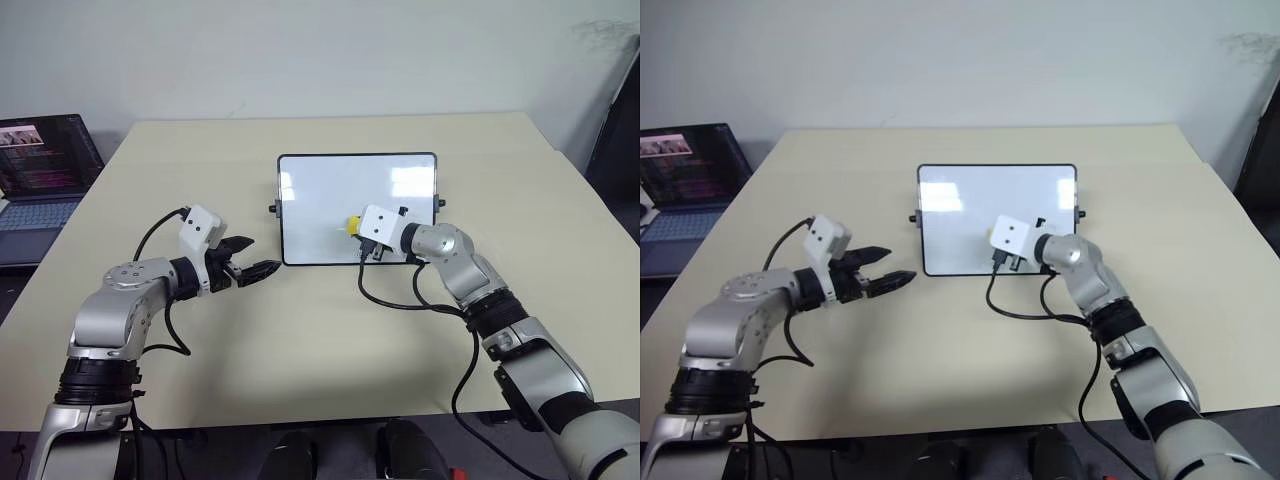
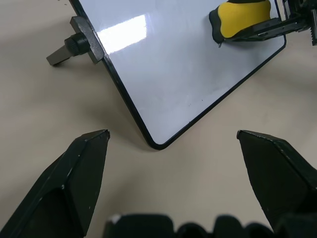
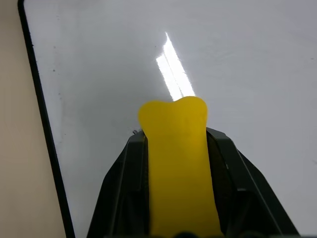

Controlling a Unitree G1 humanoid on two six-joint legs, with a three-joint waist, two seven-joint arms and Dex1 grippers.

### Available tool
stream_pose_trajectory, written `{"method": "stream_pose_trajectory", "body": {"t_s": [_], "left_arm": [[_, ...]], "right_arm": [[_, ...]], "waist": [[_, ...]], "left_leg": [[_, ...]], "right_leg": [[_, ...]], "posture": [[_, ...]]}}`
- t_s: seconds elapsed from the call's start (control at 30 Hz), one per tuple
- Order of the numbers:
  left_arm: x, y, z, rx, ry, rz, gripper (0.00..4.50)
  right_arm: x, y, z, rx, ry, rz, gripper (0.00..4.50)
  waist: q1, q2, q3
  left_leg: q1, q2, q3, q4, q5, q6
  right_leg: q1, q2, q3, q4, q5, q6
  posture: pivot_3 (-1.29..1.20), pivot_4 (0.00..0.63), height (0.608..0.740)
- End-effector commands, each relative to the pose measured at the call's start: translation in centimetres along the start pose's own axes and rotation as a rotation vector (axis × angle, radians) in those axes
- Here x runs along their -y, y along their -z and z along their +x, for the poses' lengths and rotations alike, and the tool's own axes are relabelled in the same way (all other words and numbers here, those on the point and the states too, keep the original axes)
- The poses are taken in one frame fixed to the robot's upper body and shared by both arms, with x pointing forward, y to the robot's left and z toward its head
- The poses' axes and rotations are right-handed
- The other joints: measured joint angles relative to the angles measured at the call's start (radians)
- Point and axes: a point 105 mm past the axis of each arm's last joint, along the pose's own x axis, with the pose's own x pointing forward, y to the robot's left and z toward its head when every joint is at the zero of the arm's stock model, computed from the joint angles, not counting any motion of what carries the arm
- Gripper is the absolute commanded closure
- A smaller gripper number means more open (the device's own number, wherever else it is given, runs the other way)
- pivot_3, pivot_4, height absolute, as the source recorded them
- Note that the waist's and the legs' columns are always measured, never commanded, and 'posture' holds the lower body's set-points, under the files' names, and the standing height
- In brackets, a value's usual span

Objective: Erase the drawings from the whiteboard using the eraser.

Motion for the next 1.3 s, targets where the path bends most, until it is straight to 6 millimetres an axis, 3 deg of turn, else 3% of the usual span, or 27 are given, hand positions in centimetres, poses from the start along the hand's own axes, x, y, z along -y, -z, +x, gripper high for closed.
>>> {"method": "stream_pose_trajectory", "body": {"t_s": [0.03, 0.17, 0.27, 0.6, 0.77, 1.07, 1.3], "left_arm": [[0.0, -1.4, -0.2, 0.042, 0.001, 0.041, 0.00], [0.2, -1.5, -0.1, 0.047, 0.007, 0.042, 0.00], [0.3, -1.5, -0.1, 0.048, 0.011, 0.042, 0.00], [0.5, -1.4, -0.1, 0.049, 0.017, 0.037, 0.00], [0.7, -1.3, 0.0, 0.049, 0.020, 0.035, 0.00], [0.7, -1.3, 0.0, 0.049, 0.018, 0.033, 0.00], [0.8, -1.2, 0.0, 0.047, 0.018, 0.029, 0.00]], "right_arm": [[-0.5, 1.8, -0.6, -0.096, -0.018, 0.001, 3.31], [-3.3, 2.4, -1.0, -0.127, -0.133, -0.014, 3.31], [-3.8, 2.8, -1.5, -0.141, -0.161, -0.024, 3.31], [2.5, -0.4, -2.5, -0.045, 0.072, 0.033, 3.31], [2.0, -0.9, -1.9, -0.035, 0.079, 0.037, 3.31], [-2.4, -0.5, -0.7, -0.054, -0.069, 0.040, 3.31], [0.9, -0.1, -1.5, -0.068, 0.053, 0.037, 3.31]], "waist": [[0.001, 0.000, 0.000], [0.004, 0.000, 0.000], [0.003, 0.000, 0.000], [0.003, 0.000, 0.001], [0.000, 0.000, 0.001], [-0.003, 0.000, 0.001], [0.000, 0.000, 0.001]], "left_leg": [[0.000, 0.000, 0.000, 0.000, 0.000, 0.000], [0.000, 0.000, 0.000, 0.000, 0.000, 0.000], [0.000, 0.000, 0.000, 0.000, 0.000, 0.000], [0.000, 0.000, 0.000, 0.000, 0.000, 0.000], [-0.001, 0.001, 0.000, -0.001, 0.000, -0.001], [-0.002, 0.001, 0.000, -0.002, -0.001, -0.001], [-0.002, 0.001, 0.000, -0.001, 0.000, -0.001]], "right_leg": [[0.000, 0.000, 0.000, 0.000, 0.000, 0.000], [0.001, 0.000, -0.001, -0.001, 0.000, 0.000], [0.001, 0.000, 0.000, -0.001, 0.000, 0.000], [0.000, 0.000, 0.000, -0.001, 0.000, 0.000], [-0.001, -0.001, 0.000, -0.004, 0.000, 0.000], [-0.001, -0.001, 0.000, -0.005, 0.000, 0.000], [-0.001, -0.001, 0.000, -0.005, 0.000, 0.000]], "posture": [[0.00, 0.150, 0.740], [0.00, 0.150, 0.740], [0.00, 0.150, 0.740], [0.00, 0.150, 0.740], [0.00, 0.150, 0.740], [0.00, 0.150, 0.740], [0.00, 0.150, 0.740]]}}
